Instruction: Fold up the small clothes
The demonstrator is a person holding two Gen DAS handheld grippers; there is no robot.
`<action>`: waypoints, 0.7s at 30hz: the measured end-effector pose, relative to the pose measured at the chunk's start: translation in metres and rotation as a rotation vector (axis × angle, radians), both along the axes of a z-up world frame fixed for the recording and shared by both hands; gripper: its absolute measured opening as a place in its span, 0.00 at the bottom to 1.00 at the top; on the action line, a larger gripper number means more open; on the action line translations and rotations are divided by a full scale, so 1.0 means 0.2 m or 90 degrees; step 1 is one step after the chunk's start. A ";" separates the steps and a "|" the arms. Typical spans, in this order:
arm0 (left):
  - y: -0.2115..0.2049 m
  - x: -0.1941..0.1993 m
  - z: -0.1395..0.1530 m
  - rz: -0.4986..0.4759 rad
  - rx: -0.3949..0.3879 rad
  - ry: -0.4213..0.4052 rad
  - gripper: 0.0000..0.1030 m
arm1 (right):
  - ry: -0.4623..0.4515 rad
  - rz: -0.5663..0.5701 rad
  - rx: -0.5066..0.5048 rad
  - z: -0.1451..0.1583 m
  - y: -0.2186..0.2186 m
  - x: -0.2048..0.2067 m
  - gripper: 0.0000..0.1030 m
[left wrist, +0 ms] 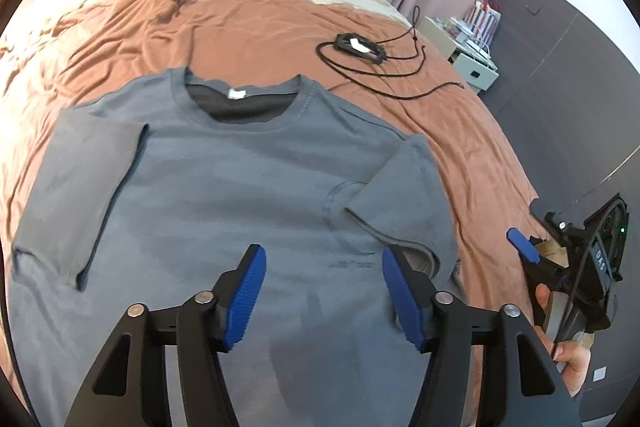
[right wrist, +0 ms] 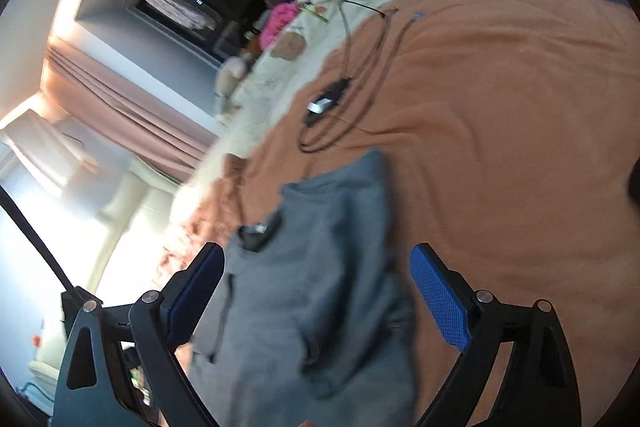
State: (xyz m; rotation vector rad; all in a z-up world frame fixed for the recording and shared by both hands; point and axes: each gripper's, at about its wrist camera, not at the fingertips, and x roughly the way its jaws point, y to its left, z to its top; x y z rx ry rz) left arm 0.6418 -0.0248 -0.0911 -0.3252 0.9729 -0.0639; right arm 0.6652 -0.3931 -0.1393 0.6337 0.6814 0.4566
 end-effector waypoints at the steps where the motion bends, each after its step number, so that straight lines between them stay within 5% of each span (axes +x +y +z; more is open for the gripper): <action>1: -0.02 0.02 0.00 -0.004 0.000 0.001 0.63 | -0.001 0.000 -0.014 0.02 0.00 -0.01 0.91; 9: -0.21 0.21 -0.06 -0.041 -0.005 0.010 0.63 | 0.022 -0.017 -0.093 0.07 -0.04 0.04 0.91; 16: -0.34 0.39 -0.16 -0.062 -0.004 0.025 0.63 | 0.046 -0.022 -0.099 0.13 -0.06 0.04 0.91; 21: -0.38 0.48 -0.22 -0.061 0.049 0.041 0.63 | 0.054 -0.004 -0.092 0.11 -0.01 0.10 0.90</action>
